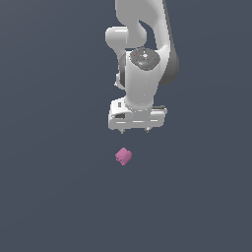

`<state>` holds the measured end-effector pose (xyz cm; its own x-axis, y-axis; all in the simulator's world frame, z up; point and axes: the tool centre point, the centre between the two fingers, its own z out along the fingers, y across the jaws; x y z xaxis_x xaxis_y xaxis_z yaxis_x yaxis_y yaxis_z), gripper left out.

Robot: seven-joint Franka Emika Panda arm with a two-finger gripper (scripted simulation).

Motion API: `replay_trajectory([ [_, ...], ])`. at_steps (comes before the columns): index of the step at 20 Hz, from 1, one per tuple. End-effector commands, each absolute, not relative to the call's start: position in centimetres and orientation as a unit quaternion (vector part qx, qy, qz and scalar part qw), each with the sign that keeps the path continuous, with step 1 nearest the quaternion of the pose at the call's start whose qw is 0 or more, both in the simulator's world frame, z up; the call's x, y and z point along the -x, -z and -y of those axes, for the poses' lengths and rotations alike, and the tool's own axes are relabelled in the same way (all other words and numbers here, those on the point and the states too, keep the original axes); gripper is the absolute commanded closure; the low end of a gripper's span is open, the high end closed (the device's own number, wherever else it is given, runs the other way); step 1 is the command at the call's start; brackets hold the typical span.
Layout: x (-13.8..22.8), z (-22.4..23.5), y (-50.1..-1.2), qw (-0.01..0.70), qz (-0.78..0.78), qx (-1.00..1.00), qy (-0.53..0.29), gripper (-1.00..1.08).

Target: Pick up the object and move it to a goal position.

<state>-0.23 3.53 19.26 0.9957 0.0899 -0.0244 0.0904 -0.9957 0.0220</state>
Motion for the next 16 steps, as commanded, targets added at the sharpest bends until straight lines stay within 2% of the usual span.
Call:
replay_trajectory([
  [1, 0.2, -3.4, -19.1, 0.012, -0.048, -0.999, 0.012, -0.92],
  [16, -1.0, -2.2, -16.5, 0.01, -0.153, -0.988, 0.01, -0.92],
])
